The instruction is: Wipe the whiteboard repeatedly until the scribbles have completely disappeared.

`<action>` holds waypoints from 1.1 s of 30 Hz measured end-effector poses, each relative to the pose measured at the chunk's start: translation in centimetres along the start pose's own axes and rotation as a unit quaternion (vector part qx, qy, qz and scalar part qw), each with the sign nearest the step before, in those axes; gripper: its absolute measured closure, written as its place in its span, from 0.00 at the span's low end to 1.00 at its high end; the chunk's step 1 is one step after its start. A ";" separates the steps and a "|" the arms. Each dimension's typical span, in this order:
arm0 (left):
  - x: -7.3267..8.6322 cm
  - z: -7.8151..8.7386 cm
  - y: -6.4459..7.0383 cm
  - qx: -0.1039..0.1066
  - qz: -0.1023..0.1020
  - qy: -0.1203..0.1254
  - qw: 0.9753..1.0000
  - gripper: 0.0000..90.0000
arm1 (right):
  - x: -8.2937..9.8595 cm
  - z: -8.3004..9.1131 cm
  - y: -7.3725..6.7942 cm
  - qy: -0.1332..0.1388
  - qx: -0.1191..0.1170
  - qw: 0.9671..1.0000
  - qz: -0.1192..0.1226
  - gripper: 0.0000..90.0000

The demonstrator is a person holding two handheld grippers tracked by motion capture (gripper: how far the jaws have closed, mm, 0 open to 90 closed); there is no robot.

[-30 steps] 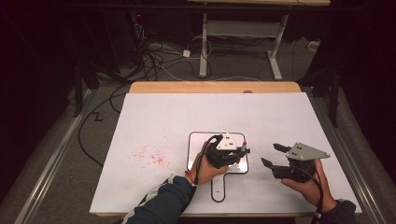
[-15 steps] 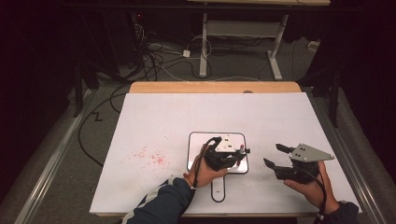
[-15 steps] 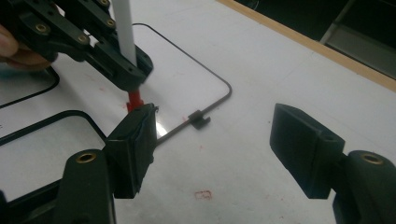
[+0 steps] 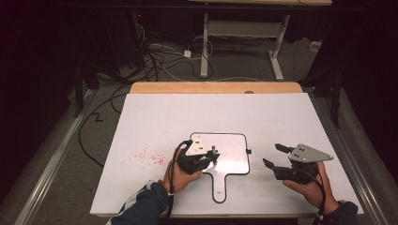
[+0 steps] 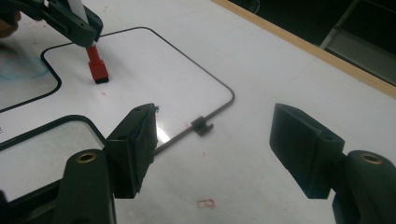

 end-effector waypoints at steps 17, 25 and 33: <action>-0.7 -2.8 1.9 0.027 -0.019 0.013 0.999 0.87 | 0.0 0.0 -0.1 0.000 0.000 1.000 -0.002 0.37; -1.9 -6.8 4.1 0.060 -0.030 0.017 0.998 0.87 | 0.1 0.5 0.3 0.002 0.009 1.000 -0.005 0.37; -2.7 -9.4 5.7 0.072 -0.027 0.021 0.997 0.87 | 0.1 0.9 0.6 0.004 0.015 1.000 -0.007 0.37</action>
Point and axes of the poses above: each handheld gripper's, and its own axes: z roughly backward along the jaws, x roughly out of its underside, y roughly to its right, the point moved 5 cm from there along -z, roughly forward along the jaws, and after that the axes turned 15 degrees about y, right-handed, at the moved point
